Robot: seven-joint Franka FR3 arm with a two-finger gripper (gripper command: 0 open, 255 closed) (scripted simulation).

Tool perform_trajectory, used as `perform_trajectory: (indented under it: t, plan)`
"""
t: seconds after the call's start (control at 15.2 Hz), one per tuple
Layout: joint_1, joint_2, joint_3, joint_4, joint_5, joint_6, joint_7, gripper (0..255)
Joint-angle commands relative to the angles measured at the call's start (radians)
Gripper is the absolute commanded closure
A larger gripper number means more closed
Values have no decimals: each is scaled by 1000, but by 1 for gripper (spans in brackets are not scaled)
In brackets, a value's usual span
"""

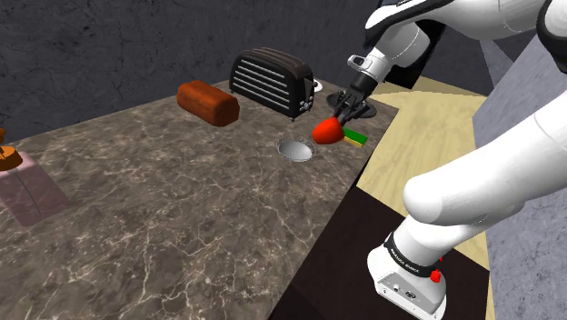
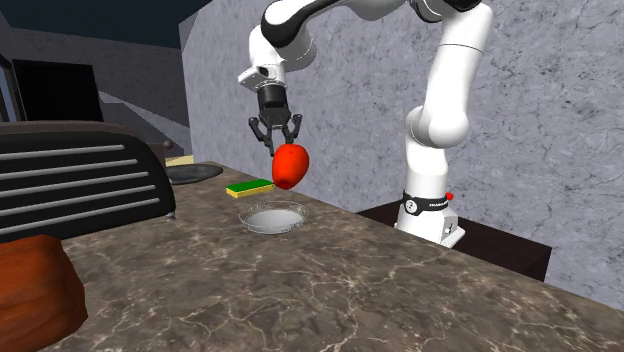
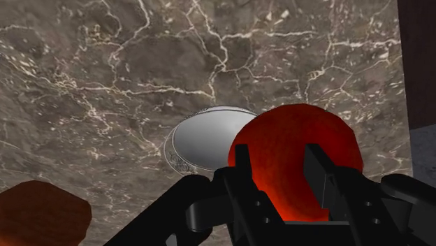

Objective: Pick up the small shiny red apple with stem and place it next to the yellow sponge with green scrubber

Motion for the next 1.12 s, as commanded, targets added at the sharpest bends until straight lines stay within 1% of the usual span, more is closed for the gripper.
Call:
perform_trajectory:
  t: [0.0,0.92,1.06]
  plan:
    - [1,10,1,-17,5,25,-11,255]
    - [13,121,7,-106,52,208,-103,255]
    - [16,121,5,-106,52,208,-103,255]
